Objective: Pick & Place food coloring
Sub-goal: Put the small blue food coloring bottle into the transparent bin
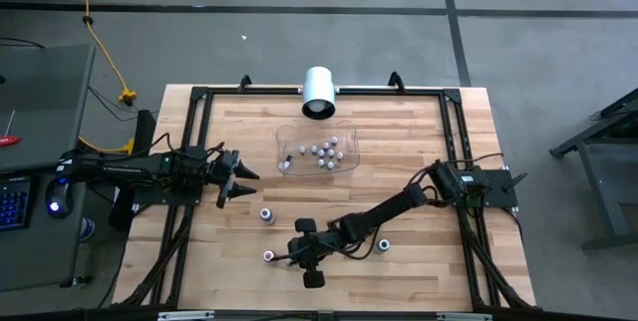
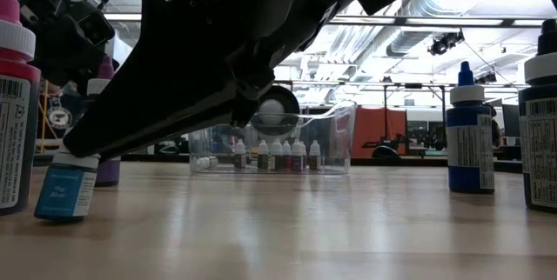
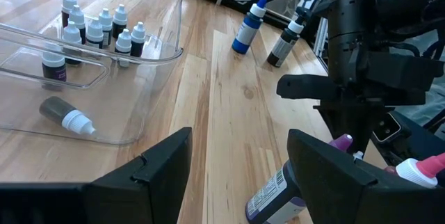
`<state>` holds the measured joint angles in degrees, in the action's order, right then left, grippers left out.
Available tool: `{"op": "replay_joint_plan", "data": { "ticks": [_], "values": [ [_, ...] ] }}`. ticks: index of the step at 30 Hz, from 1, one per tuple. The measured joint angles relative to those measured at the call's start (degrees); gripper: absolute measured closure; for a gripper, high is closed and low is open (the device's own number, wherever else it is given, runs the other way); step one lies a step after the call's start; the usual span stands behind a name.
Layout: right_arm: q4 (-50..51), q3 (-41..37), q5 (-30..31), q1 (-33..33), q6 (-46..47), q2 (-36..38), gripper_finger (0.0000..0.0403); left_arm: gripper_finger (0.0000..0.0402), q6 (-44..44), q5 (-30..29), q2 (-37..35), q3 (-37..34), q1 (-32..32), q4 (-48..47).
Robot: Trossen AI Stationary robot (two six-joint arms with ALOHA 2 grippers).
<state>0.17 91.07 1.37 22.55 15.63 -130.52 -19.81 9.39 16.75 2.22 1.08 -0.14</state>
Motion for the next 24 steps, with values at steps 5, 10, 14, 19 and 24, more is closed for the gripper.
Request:
{"op": "replay_joint_plan", "data": {
  "ticks": [5,10,14,19,24],
  "values": [
    [0.7,0.1,1.9,0.0,1.0,0.0,0.0365,0.0167,0.0,0.0,0.0,0.0,0.0,0.0],
    [1.3,0.1,3.7,0.0,2.9,0.0,0.0368,0.0167,0.0,0.0,0.0,0.0,0.0,0.0],
    [2.6,0.1,6.0,0.0,5.3,0.0,0.0367,0.0167,0.0,0.0,0.0,0.0,0.0,0.0],
    [3.7,0.2,9.3,0.0,9.6,0.0,0.0368,0.0167,0.0,0.0,0.0,0.0,0.0,0.0],
    [7.7,1.8,13.5,-0.2,12.3,0.0,0.0367,0.0167,0.0,0.0,0.0,0.0,0.0,0.0]
  ]
}}
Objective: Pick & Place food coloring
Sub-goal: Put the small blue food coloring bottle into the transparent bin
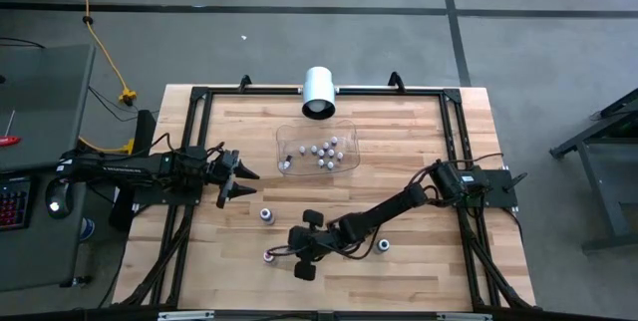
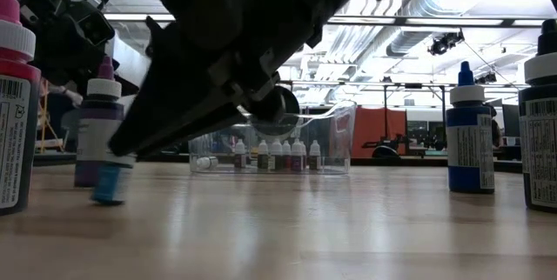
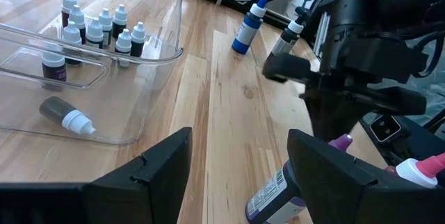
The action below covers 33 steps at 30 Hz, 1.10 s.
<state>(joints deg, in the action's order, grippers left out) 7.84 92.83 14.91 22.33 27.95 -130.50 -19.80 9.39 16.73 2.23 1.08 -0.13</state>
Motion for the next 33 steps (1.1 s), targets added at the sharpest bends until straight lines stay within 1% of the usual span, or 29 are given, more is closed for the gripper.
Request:
{"op": "replay_joint_plan", "data": {
  "ticks": [5,13,25,33],
  "values": [
    [9.8,4.8,1.5,-1.3,-1.1,-0.1,0.0369,0.0167,0.0,0.0,0.0,0.0,0.0,0.0],
    [22.4,13.9,3.8,-3.2,-4.5,-0.3,0.0369,0.0167,0.0,0.0,0.0,0.0,0.0,0.0],
    [34.6,24.5,6.1,-6.4,-5.5,-0.2,0.0369,0.0167,0.0,0.0,0.0,0.0,0.0,0.0],
    [40.7,31.2,6.4,-10.7,-6.1,-0.1,0.0369,0.0167,0.0,0.0,0.0,0.0,0.0,0.0]
  ]
}}
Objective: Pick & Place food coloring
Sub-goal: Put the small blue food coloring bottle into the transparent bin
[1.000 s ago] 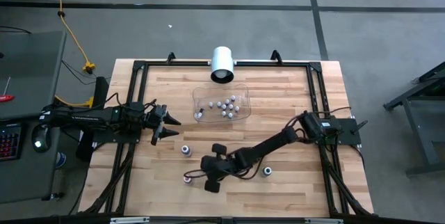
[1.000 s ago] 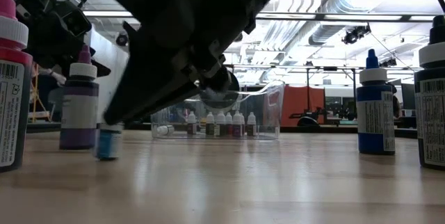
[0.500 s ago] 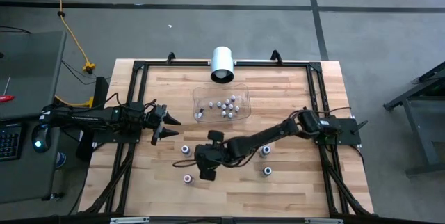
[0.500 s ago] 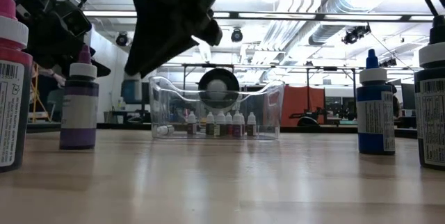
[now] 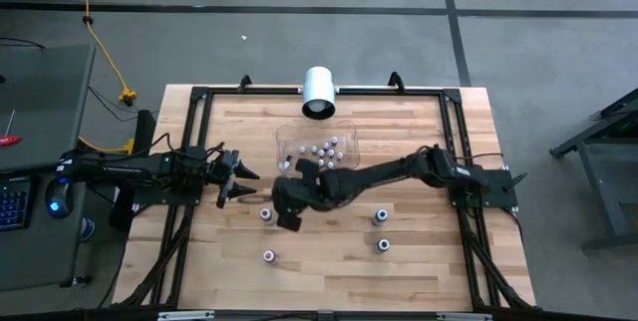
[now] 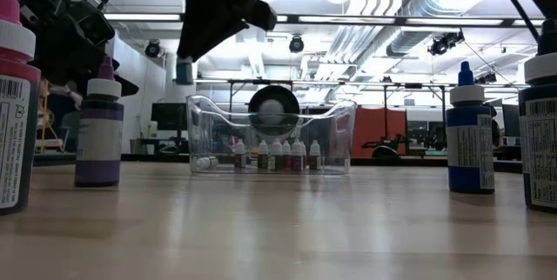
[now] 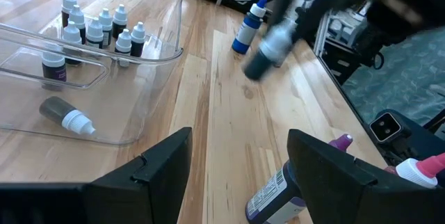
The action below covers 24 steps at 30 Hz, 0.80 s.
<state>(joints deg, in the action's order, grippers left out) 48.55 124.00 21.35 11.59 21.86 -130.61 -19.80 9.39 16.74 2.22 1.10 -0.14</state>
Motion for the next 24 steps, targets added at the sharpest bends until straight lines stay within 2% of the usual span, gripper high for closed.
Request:
{"op": "replay_joint_plan", "data": {
  "ticks": [10,24],
  "values": [
    [5.1,6.6,0.1,-6.2,-3.0,0.9,0.0369,0.0167,0.0,0.0,0.0,0.0,0.0,0.0],
    [13.9,6.4,-5.2,-14.0,-2.9,2.2,0.0365,0.0167,0.0,0.0,0.0,0.0,0.0,0.0]
  ]
}}
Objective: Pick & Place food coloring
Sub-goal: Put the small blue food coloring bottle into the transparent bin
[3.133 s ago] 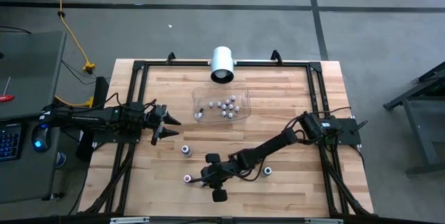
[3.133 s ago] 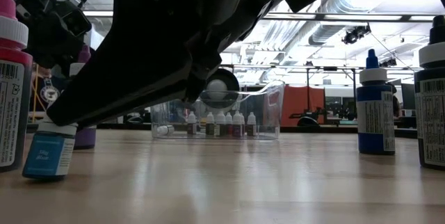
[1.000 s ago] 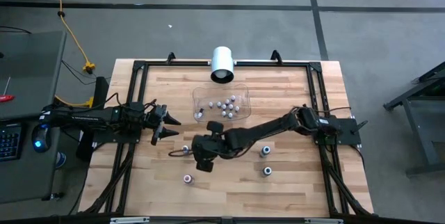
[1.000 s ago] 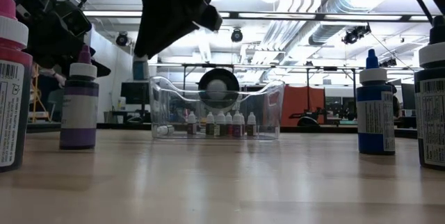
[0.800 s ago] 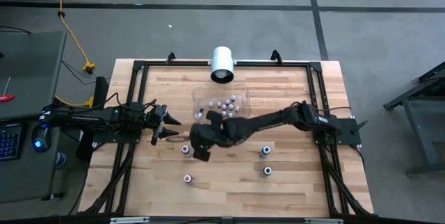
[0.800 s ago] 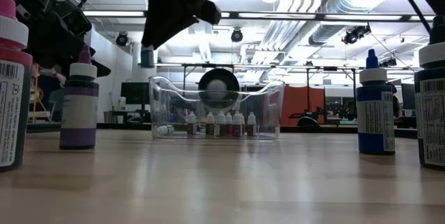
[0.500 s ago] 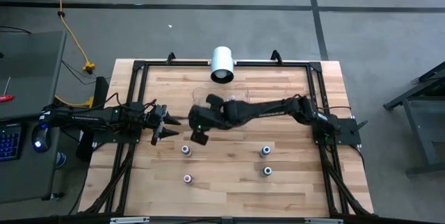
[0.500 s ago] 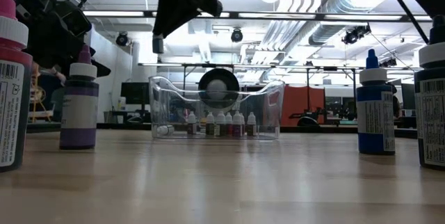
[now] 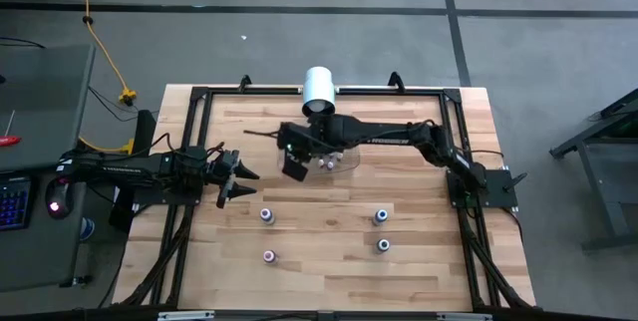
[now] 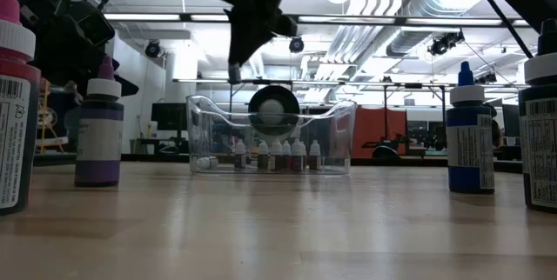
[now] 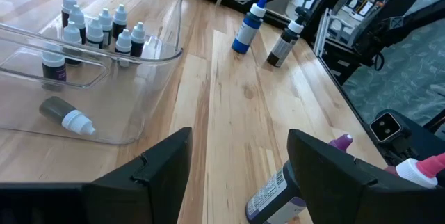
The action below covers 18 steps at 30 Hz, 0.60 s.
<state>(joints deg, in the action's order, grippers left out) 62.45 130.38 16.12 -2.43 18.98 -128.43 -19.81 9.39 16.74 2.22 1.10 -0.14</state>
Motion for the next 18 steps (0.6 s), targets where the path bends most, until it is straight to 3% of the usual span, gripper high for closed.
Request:
{"op": "replay_joint_plan", "data": {
  "ticks": [8,18],
  "values": [
    [-3.3,-7.7,-1.6,-1.8,0.0,1.2,0.0362,0.0167,0.0,0.0,0.0,0.0,0.0,0.0],
    [-21.0,-27.1,-1.6,-2.5,5.7,9.0,0.0358,0.0167,0.0,0.0,0.0,0.0,0.0,0.0]
  ]
}}
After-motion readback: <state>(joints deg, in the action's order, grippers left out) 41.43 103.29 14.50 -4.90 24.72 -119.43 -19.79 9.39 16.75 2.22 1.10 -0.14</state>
